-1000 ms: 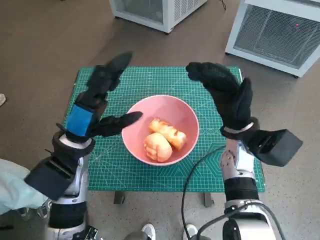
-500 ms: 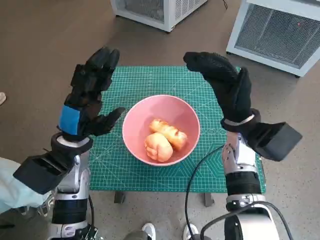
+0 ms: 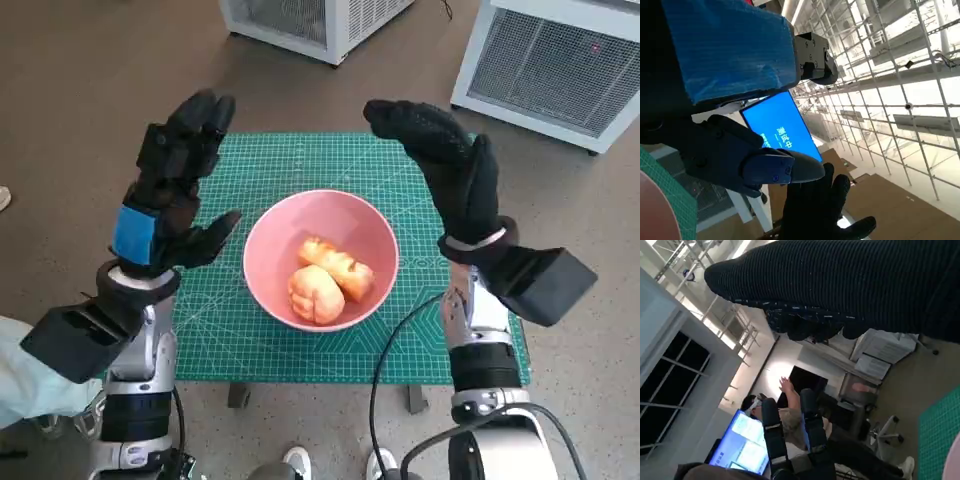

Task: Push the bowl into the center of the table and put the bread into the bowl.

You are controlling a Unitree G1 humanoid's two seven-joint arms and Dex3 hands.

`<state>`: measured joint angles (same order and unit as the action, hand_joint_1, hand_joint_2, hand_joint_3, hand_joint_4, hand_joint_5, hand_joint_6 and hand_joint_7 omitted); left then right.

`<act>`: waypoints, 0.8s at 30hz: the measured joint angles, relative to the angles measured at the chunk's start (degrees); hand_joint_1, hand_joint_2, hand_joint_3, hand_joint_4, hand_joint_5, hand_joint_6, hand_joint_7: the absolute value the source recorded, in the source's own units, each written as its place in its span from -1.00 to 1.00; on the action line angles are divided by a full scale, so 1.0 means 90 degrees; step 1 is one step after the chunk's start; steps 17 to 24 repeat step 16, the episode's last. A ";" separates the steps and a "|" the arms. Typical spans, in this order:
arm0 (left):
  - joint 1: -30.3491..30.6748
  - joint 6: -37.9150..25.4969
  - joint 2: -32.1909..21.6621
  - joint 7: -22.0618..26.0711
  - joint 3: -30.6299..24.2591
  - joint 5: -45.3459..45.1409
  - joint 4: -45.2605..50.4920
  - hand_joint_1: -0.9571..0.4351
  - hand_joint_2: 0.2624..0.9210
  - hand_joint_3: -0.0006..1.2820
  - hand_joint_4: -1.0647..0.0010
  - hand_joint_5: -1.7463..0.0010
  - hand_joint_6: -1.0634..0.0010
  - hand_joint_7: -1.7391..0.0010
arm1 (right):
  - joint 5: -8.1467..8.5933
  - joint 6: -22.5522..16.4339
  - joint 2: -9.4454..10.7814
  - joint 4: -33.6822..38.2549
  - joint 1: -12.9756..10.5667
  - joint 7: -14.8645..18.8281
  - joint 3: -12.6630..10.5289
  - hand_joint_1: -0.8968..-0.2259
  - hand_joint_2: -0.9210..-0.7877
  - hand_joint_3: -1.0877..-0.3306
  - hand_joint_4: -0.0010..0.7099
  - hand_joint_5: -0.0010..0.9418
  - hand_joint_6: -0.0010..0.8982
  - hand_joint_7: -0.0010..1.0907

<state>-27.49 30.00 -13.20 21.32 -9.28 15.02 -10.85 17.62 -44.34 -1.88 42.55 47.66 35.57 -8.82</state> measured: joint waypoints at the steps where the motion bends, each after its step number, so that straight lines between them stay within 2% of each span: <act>1: -0.0007 -0.0029 -0.0005 0.0021 -0.0001 0.0050 0.0003 -0.56 1.00 -0.42 0.58 0.98 0.89 0.48 | -0.0002 -0.0004 0.0000 -0.0013 -0.0002 -0.0017 0.0007 -0.34 -1.00 -0.15 -0.43 -0.98 -1.00 0.13; 13: -0.0052 -0.0429 -0.0030 0.0331 -0.0021 0.0455 0.0090 -0.54 1.00 -0.43 0.55 0.98 0.84 0.48 | -0.0009 -0.0012 -0.0004 -0.0231 -0.0116 -0.0178 0.0078 -0.30 -1.00 -0.16 -0.44 -0.98 -1.00 0.12; 24: -0.0059 -0.0460 -0.0030 0.0352 -0.0025 0.0459 0.0094 -0.54 1.00 -0.43 0.55 0.98 0.83 0.49 | -0.0009 -0.0012 -0.0006 -0.0249 -0.0130 -0.0203 0.0098 -0.30 -1.00 -0.16 -0.44 -0.98 -1.00 0.12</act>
